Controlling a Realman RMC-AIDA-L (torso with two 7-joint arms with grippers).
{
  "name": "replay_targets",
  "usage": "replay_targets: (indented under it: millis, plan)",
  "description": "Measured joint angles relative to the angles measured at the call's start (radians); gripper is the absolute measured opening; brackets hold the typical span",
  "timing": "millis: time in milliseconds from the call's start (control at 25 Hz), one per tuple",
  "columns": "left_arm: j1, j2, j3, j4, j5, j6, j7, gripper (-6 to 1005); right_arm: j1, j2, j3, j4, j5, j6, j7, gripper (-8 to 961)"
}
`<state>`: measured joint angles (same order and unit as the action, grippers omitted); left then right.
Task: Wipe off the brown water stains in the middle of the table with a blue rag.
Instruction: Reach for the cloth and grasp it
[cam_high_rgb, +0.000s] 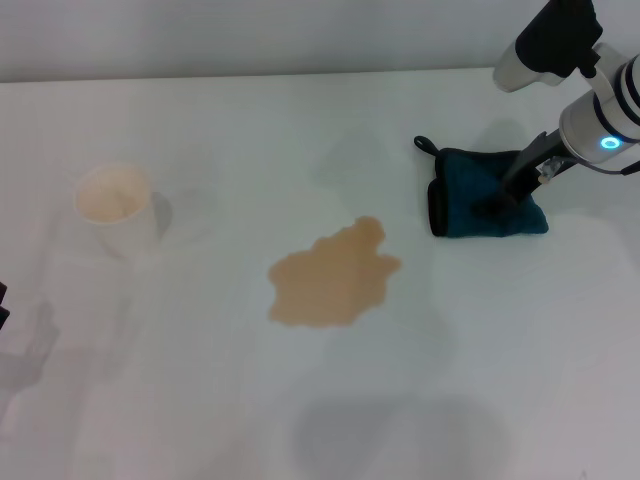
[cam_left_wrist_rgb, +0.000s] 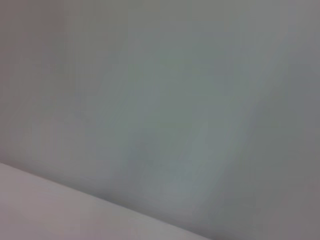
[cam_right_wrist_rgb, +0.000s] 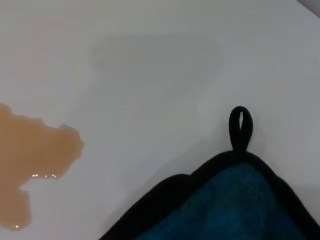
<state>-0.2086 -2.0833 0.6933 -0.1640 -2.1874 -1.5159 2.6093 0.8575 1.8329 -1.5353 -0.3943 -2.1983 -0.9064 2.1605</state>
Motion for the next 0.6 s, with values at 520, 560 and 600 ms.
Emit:
replay_targets:
  millis: [520,560,600]
  plan:
    - [0.005,0.0,0.0,0.0,0.0,-0.004,0.0,888,0.0,-0.002,0.012,-0.023,-0.014,-0.041,-0.001,615]
    - [0.005,0.0,0.0,0.0,0.0,-0.005,0.0,888,-0.001,-0.002,0.015,-0.026,-0.014,-0.041,-0.001,509]
    - [0.005,0.0,0.0,0.001,0.0,-0.004,0.0,888,-0.001,-0.002,0.018,-0.027,-0.014,-0.042,-0.001,402]
